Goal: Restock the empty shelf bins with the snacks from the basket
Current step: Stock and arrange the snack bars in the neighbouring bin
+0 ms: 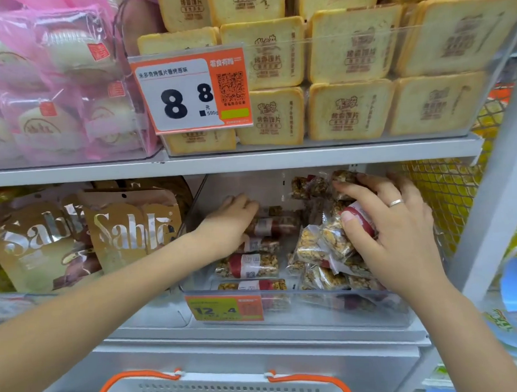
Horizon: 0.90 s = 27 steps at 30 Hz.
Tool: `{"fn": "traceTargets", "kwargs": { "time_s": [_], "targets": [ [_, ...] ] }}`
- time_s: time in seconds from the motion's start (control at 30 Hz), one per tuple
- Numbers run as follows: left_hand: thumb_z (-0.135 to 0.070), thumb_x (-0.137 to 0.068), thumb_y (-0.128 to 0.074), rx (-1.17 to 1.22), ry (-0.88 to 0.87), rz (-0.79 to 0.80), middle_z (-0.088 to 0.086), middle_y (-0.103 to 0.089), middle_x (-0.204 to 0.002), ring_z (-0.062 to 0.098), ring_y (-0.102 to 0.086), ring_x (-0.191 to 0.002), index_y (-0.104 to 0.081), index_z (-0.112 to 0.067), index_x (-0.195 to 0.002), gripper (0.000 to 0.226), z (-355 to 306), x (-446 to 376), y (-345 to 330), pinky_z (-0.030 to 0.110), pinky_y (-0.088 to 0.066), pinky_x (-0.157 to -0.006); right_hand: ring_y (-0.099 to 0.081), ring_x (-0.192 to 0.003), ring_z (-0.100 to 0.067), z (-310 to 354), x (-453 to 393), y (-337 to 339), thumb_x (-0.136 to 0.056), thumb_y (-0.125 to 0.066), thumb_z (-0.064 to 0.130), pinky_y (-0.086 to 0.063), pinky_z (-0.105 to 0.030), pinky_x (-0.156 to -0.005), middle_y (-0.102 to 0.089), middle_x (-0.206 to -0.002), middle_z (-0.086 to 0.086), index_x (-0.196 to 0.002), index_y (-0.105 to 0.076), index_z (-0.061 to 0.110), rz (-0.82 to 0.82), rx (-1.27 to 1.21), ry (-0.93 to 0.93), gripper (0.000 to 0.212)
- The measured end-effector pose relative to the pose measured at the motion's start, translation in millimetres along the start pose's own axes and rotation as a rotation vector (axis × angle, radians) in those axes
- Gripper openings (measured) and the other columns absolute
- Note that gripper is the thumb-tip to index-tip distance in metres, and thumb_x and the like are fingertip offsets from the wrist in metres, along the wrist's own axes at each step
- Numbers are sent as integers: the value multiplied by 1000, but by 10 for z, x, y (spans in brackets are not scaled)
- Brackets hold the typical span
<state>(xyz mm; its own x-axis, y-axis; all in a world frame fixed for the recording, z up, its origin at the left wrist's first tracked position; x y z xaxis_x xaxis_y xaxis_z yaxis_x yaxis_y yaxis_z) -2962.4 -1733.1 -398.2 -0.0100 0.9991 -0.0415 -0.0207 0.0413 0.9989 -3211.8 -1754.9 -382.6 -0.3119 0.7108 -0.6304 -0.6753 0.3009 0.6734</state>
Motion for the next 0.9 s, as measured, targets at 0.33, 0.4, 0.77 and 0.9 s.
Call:
{"fn": "traceTargets", "kwargs": {
  "time_s": [0.33, 0.4, 0.77, 0.9],
  "targets": [
    [-4, -86, -58, 108, -167, 612, 7, -60, -118, 21, -58, -100, -46, -13, -137, 53, -166, 254, -192, 33, -51, -86, -27, -130, -27, 12, -6, -14, -86, -29, 52, -28, -50, -100, -53, -130, 5, -125, -52, 41, 16, -6, -27, 47],
    [-10, -83, -64, 203, -121, 520, 3, -62, -107, 16, -60, -85, -42, -17, -138, 60, -139, 276, -61, 29, -53, -76, -26, -130, -26, 5, 1, 0, -86, -29, 52, -28, -50, -100, -52, -130, 5, -125, -52, 41, 16, -12, -19, 46],
    [-5, -88, -54, 54, -215, 769, 7, -57, -117, 24, -57, -100, -50, -15, -124, 37, -188, 232, -158, 33, -48, -81, -28, -130, -29, -1, -20, -31, -87, -30, 52, -27, -48, -100, -53, -129, 4, -125, -52, 41, 14, -6, -25, 45],
    [-16, -90, -60, 91, -191, 863, 9, -58, -113, 24, -59, -90, -47, -13, -128, 40, -192, 164, -148, 37, -53, -78, -27, -130, -27, -4, -14, -17, -86, -30, 52, -27, -48, -100, -53, -129, 5, -125, -52, 40, 8, -19, -20, 46]
  ]
}}
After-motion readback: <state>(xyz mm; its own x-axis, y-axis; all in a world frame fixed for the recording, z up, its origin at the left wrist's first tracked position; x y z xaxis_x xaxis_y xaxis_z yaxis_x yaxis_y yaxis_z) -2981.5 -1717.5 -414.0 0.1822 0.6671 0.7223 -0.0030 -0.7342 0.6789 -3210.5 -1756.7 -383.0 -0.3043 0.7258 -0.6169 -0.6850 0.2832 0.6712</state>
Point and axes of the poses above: each hand's wrist, its own x-axis away from the middle knuckle, its own y-axis out of the back of the hand, z = x × y, the point moved 2 cm from there along -x, towards the middle knuckle
